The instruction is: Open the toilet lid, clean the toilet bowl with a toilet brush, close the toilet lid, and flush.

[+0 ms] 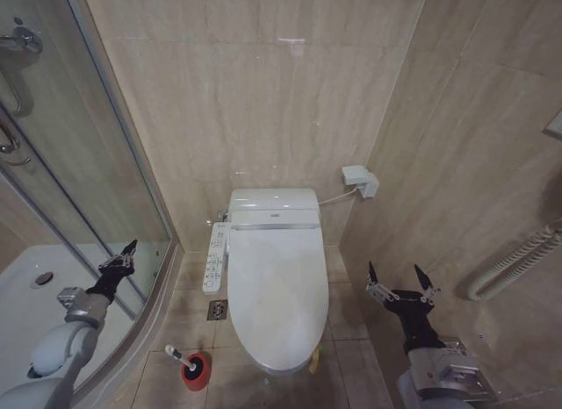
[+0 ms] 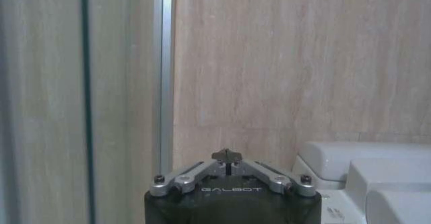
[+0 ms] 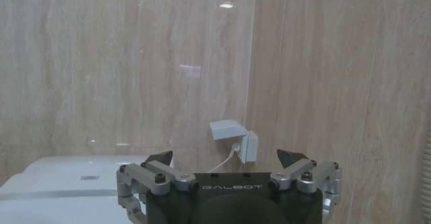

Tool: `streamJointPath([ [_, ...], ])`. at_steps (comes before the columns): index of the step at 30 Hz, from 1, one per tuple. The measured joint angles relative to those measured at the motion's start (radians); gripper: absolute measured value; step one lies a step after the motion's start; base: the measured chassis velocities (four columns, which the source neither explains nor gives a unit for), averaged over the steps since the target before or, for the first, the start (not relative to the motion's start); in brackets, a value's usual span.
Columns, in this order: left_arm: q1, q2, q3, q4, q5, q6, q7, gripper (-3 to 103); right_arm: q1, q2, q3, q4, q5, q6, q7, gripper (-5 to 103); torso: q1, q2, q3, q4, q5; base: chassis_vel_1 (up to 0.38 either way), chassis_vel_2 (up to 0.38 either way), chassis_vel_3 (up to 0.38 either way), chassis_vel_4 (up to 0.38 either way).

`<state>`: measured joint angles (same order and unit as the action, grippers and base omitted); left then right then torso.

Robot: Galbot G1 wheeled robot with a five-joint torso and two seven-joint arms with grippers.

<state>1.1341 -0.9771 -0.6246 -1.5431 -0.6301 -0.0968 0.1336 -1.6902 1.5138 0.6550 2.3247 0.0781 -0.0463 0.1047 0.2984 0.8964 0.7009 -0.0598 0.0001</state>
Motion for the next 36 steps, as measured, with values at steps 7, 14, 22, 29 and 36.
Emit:
streamJointPath([
  [7, -0.063, -0.011, 0.056, 0.045, 0.018, -0.017, -0.049, 0, 0.000, 0.000, 0.000, 0.000, 0.000, 0.000, 0.000, 100, 0.000, 0.000, 0.000, -0.0002, 0.0000, 0.000, 0.000, 0.000, 0.000],
  [14, -0.089, 0.000, 0.097, 0.077, -0.003, -0.027, -0.040, 0, 0.000, 0.000, 0.000, 0.000, 0.000, 0.000, 0.000, 100, 0.000, 0.000, 0.000, 0.0001, -0.0001, 0.000, 0.000, 0.000, 0.000],
  [22, -0.137, 0.023, 0.139, 0.145, -0.038, -0.044, -0.061, 0, 0.000, 0.000, 0.000, 0.000, 0.000, 0.000, 0.000, 100, 0.000, 0.000, 0.000, 0.0000, -0.0001, 0.000, 0.000, 0.000, 0.000],
  [29, -0.171, 0.041, 0.185, 0.182, -0.090, 0.013, -0.097, 0, 0.000, 0.000, 0.000, 0.000, 0.000, 0.000, 0.000, 100, 0.000, 0.000, 0.000, 0.0000, -0.0001, 0.000, 0.000, 0.000, 0.000],
  [36, -0.221, 0.035, 0.237, 0.230, -0.023, -0.026, -0.085, 0, 0.000, 0.000, 0.000, 0.000, 0.000, 0.000, 0.000, 100, 0.000, 0.000, 0.000, -0.0001, -0.0001, 0.000, 0.000, 0.000, 0.000],
])
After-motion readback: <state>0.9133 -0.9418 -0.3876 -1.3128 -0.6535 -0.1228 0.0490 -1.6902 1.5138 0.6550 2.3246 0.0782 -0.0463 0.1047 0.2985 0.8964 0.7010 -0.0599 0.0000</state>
